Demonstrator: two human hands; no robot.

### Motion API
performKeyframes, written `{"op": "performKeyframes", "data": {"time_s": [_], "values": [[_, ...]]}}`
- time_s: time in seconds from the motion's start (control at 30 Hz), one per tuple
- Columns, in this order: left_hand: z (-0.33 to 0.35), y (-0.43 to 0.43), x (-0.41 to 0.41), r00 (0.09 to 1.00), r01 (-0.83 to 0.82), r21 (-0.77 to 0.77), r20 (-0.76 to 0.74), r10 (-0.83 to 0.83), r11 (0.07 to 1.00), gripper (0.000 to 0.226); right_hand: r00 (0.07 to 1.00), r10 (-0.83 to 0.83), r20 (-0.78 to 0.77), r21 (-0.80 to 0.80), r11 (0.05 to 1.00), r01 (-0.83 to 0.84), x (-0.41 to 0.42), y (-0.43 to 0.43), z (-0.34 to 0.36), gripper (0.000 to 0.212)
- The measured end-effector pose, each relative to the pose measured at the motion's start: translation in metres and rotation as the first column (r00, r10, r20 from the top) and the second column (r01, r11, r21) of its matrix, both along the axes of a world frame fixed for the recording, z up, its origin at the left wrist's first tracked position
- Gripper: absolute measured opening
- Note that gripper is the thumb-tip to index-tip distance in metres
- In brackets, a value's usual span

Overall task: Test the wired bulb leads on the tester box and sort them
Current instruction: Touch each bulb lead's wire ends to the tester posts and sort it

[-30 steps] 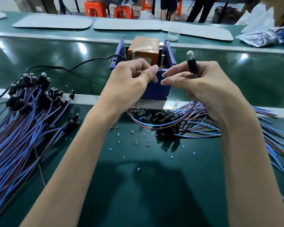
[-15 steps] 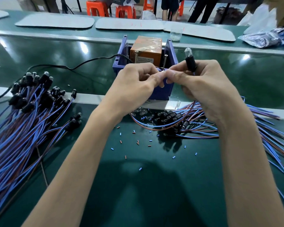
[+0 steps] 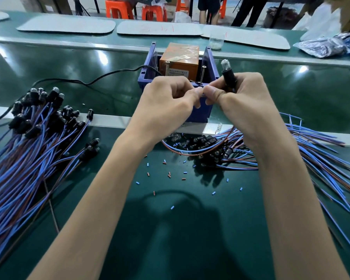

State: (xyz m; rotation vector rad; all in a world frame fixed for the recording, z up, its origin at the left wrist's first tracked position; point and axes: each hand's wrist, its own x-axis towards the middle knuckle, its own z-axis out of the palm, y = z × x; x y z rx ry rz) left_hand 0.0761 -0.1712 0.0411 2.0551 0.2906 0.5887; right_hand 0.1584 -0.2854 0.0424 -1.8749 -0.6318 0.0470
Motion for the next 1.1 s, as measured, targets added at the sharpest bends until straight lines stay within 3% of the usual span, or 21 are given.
{"op": "performKeyframes", "data": {"time_s": [0.67, 0.83, 0.93, 1.1], "values": [[0.003, 0.004, -0.002, 0.999, -0.034, 0.026, -0.019, 0.035, 0.999, 0.032, 0.999, -0.015, 0.049, 0.005, 1.0, 0.015, -0.004, 0.004, 0.001, 0.02], [0.003, 0.008, -0.003, 0.997, -0.078, 0.046, -0.022, 0.079, 0.996, 0.033, 0.986, -0.126, 0.107, -0.03, 0.991, 0.13, -0.002, 0.003, -0.001, 0.015], [0.007, 0.021, -0.007, 0.987, -0.161, -0.013, 0.021, 0.162, 0.987, 0.034, 0.971, -0.228, 0.066, 0.028, 0.974, 0.226, 0.01, -0.012, 0.001, 0.013], [0.008, 0.026, -0.007, 0.982, -0.166, -0.161, 0.068, 0.178, 0.973, 0.033, 0.998, -0.069, -0.012, 0.088, 0.994, 0.07, 0.01, -0.019, 0.004, 0.012]]}}
